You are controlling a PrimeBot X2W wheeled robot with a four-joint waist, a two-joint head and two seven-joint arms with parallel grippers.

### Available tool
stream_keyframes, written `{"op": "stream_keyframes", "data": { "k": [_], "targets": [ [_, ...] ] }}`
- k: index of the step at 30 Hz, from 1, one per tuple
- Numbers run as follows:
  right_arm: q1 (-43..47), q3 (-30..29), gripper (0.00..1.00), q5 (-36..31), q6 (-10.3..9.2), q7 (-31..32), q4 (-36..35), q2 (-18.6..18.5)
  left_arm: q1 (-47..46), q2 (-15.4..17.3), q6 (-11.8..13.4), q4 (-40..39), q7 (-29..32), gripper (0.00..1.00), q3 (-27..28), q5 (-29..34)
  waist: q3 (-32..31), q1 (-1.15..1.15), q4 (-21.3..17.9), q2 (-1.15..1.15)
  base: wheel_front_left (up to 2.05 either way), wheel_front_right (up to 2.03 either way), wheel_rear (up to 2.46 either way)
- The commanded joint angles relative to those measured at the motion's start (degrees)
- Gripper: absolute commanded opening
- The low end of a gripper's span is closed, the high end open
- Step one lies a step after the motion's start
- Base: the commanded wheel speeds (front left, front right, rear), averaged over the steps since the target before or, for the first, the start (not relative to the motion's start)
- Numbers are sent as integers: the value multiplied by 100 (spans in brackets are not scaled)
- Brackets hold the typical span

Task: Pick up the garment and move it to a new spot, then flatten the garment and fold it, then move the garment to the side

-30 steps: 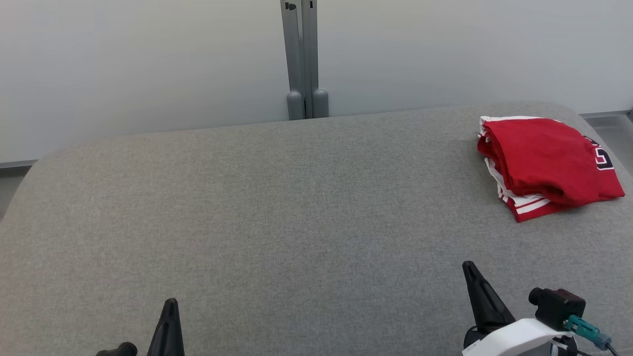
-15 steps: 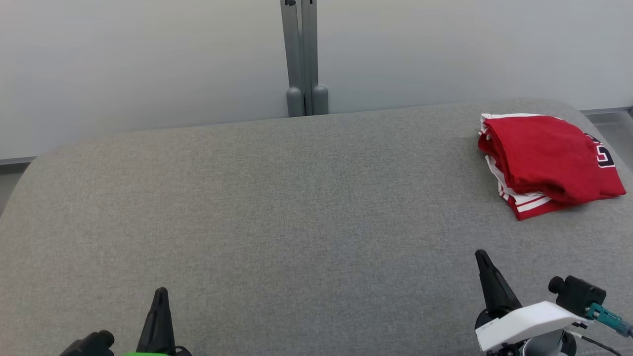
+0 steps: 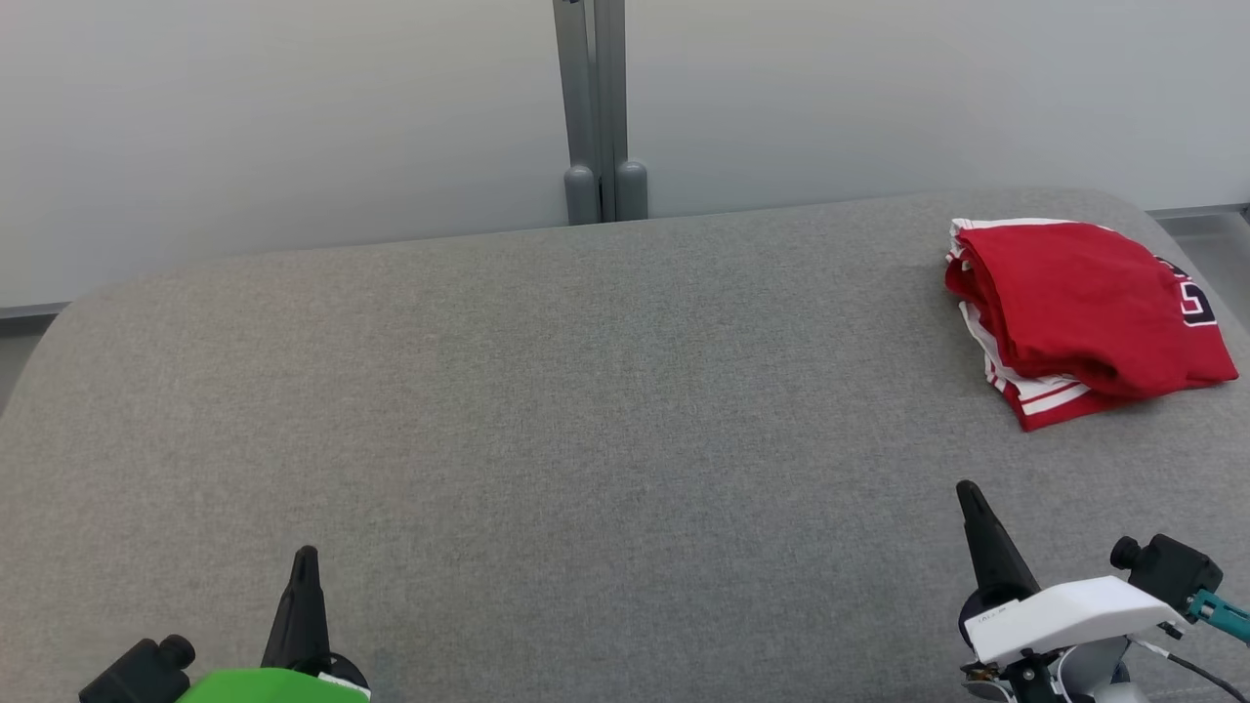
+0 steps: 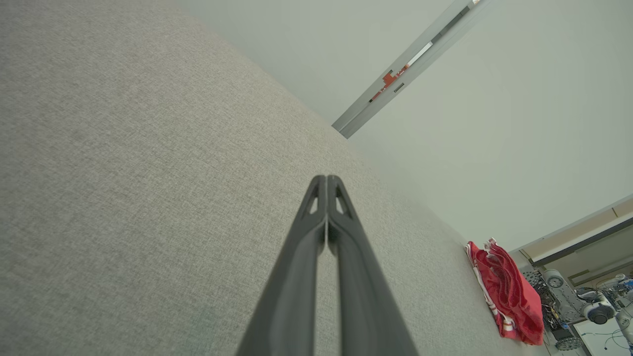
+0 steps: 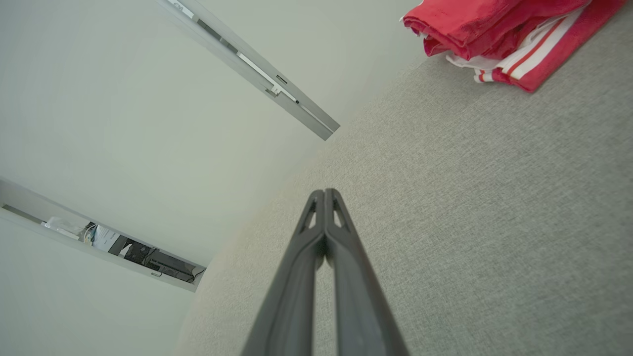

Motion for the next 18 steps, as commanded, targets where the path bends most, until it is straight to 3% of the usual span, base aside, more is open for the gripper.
{"op": "stream_keyframes", "data": {
  "k": [1, 18],
  "targets": [
    [-176, -56, 0, 193, -1, 41, -45, 7, -184, 54, -45, -33, 33, 0, 51, -194, 6, 0, 0, 0, 0, 0, 0],
    [-317, -297, 0, 1233, -2, 332, 11, 41, -458, 74, -165, 116, 309, 0, 209, -1376, 73, 0, -3, 0, 0, 0, 0]
  ]
}}
